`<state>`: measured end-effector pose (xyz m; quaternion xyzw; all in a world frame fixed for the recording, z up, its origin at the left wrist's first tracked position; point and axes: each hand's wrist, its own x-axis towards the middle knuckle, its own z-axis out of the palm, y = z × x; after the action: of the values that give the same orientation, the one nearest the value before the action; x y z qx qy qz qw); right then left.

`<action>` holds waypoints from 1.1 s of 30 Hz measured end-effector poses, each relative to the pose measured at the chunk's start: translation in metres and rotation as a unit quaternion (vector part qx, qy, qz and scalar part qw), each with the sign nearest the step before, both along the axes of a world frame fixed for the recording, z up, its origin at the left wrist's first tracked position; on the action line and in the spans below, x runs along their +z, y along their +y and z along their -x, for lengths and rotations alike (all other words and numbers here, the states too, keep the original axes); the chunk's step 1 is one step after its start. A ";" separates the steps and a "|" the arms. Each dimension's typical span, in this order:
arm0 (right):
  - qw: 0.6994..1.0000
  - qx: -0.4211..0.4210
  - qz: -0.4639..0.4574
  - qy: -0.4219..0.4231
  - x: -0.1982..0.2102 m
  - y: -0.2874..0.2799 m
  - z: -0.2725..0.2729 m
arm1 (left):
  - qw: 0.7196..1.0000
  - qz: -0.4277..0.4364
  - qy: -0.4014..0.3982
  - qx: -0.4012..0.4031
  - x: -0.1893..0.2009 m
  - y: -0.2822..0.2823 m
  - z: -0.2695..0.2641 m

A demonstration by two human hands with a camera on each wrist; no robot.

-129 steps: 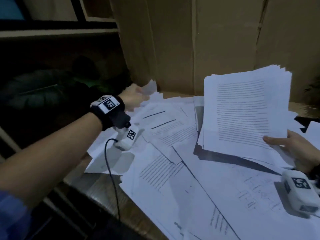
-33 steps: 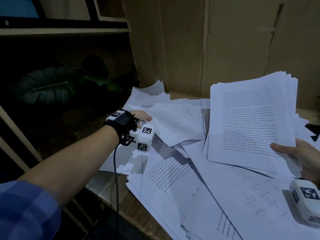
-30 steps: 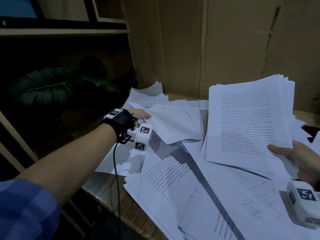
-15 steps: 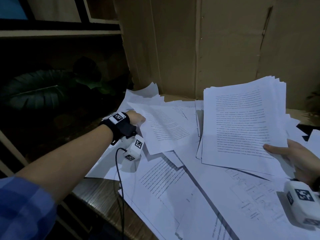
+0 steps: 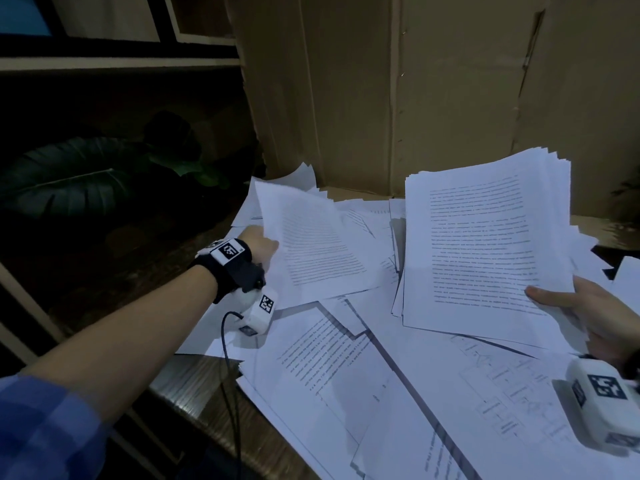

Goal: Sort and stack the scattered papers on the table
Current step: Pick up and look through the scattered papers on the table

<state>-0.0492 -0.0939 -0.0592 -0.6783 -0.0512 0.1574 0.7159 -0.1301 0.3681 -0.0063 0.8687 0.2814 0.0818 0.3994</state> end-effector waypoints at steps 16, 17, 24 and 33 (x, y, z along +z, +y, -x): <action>0.999 0.031 0.007 -0.020 0.006 0.004 0.009 | 0.951 0.216 -0.174 -0.140 0.021 -0.076 -0.021; 0.999 0.033 0.006 -0.018 0.008 0.004 0.011 | 0.949 0.223 -0.156 -0.156 0.015 -0.094 -0.028; 0.998 0.049 0.001 -0.031 0.007 0.002 0.011 | 0.919 0.329 -0.126 -0.180 0.003 -0.168 -0.053; 0.997 0.080 0.004 0.003 -0.012 -0.022 -0.004 | 0.967 0.183 -0.126 -0.129 0.001 -0.187 -0.059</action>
<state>-0.0447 -0.1163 -0.0710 -0.6743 -0.1024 0.2165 0.6985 -0.0710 0.1806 -0.0051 0.7927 0.1246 0.0856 0.5906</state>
